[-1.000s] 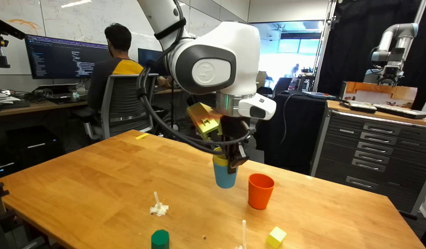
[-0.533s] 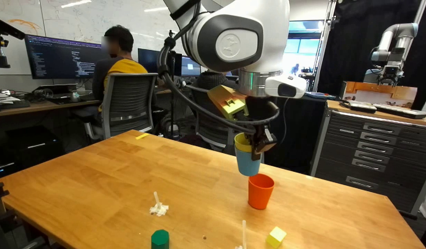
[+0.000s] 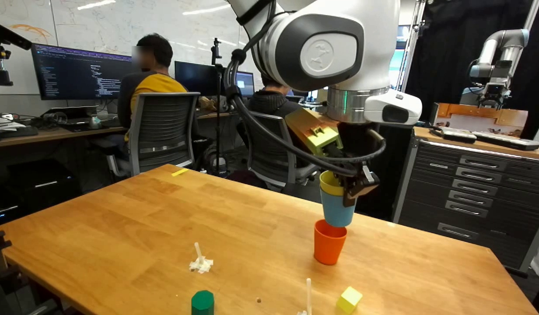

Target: Take the yellow cup and put it inside the blue cup, then place both inside the orange cup

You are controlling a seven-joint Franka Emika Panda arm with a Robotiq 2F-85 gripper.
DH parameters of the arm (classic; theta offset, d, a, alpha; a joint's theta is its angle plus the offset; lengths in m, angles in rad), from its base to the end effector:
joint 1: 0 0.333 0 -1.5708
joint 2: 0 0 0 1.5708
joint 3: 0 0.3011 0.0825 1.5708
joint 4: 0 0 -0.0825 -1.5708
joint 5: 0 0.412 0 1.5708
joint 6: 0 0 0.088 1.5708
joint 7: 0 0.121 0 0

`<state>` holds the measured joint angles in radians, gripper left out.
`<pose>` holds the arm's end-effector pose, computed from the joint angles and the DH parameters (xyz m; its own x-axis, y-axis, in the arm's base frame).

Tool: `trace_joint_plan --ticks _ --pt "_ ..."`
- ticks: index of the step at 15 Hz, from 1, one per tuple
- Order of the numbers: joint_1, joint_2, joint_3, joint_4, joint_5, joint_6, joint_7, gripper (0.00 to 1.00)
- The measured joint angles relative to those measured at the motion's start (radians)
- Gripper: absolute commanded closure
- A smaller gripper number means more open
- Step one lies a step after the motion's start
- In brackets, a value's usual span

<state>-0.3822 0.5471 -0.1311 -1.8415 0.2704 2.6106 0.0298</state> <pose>0.5941 -0.3344 0.2072 0.7162 -0.6643 0.2140 -0.6547 -0.7457 -0.1239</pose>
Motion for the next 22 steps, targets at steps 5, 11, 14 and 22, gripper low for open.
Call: trace_joint_plan --ticks 5,11,14,22 --pt "-0.003 0.077 0.000 0.054 0.000 0.000 0.027 0.94" --pt "0.008 0.117 0.005 0.114 0.000 -0.001 0.049 0.94" --pt "0.021 0.120 0.008 0.140 0.000 -0.014 0.060 0.94" --pt "0.041 0.138 0.008 0.152 -0.001 -0.030 0.068 0.94"
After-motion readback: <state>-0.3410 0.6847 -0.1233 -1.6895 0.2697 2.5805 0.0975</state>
